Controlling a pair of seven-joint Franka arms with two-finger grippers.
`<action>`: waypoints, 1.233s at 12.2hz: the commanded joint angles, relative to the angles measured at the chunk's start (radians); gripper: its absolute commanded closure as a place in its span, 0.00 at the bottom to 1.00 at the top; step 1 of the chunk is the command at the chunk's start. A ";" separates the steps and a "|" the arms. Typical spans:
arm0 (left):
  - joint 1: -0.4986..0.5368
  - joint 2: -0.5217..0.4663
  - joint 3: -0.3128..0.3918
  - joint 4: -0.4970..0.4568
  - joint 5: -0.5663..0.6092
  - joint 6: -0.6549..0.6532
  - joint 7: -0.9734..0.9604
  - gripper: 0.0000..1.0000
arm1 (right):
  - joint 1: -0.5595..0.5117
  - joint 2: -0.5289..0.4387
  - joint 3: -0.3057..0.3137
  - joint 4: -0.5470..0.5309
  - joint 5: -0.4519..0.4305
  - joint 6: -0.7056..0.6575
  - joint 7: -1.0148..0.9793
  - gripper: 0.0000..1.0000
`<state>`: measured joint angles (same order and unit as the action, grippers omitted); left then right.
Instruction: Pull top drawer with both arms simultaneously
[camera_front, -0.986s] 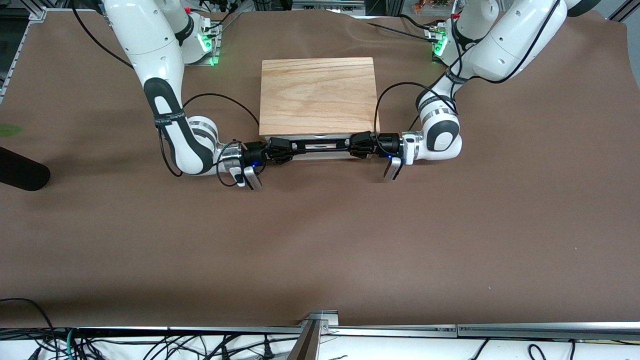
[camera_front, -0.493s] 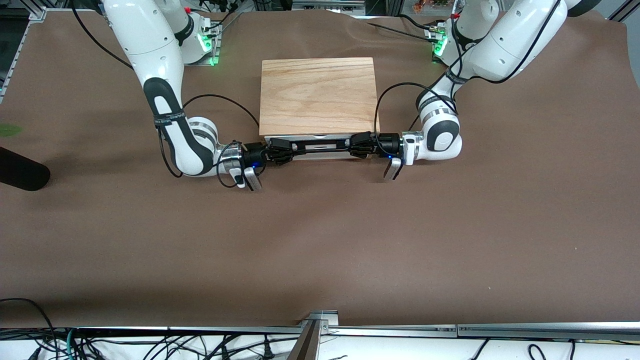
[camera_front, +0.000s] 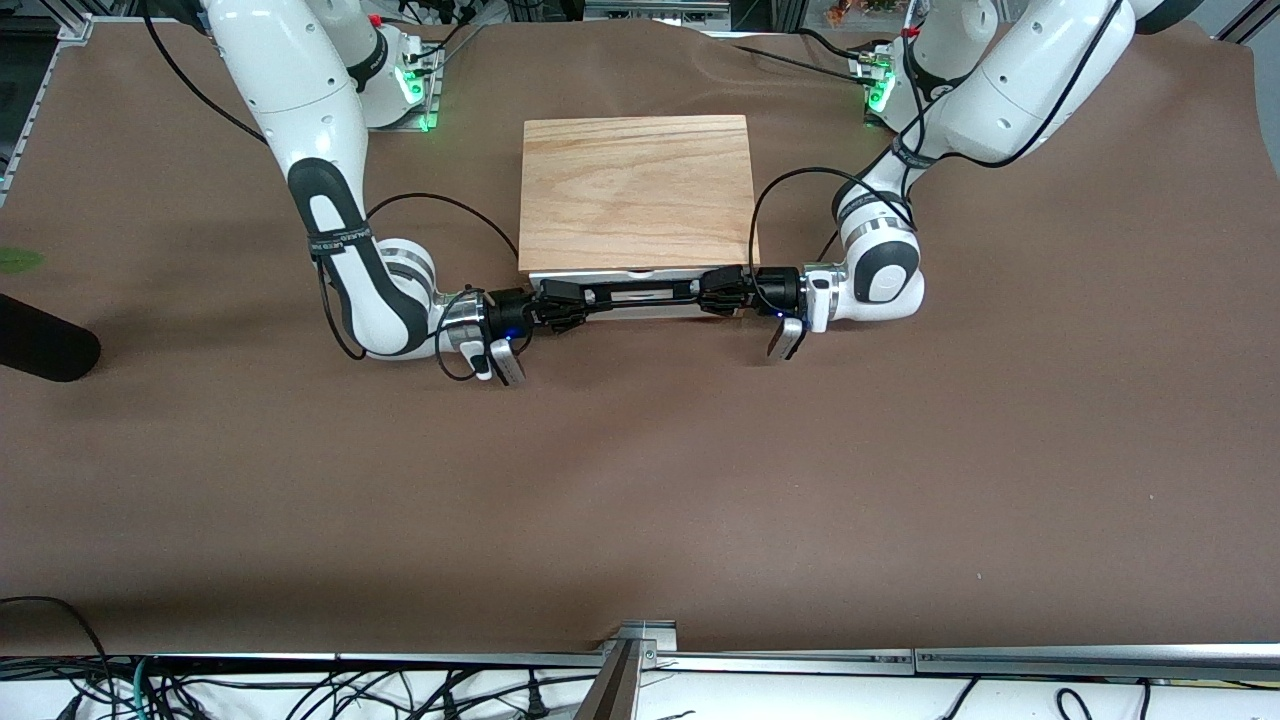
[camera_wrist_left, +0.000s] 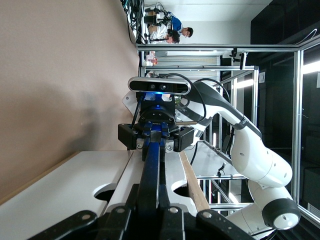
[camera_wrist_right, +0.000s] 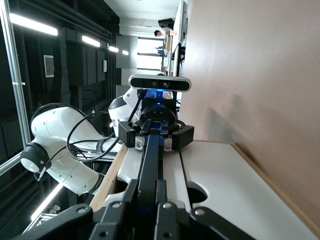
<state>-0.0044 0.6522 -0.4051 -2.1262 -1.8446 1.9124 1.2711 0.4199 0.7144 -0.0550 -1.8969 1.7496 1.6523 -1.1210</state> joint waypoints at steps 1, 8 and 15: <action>-0.020 0.020 -0.017 -0.005 0.038 0.056 -0.022 1.00 | -0.062 0.071 0.001 0.153 0.044 0.035 0.052 0.91; -0.006 0.058 -0.012 0.071 0.099 0.057 -0.130 1.00 | -0.075 0.114 -0.028 0.243 0.042 0.034 0.118 0.91; 0.018 0.084 0.003 0.158 0.177 0.059 -0.274 1.00 | -0.087 0.168 -0.051 0.332 0.041 0.035 0.170 0.91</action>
<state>0.0078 0.7316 -0.4031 -1.9374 -1.7354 1.9824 1.0576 0.4001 0.8364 -0.0736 -1.6776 1.7377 1.6462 -1.0048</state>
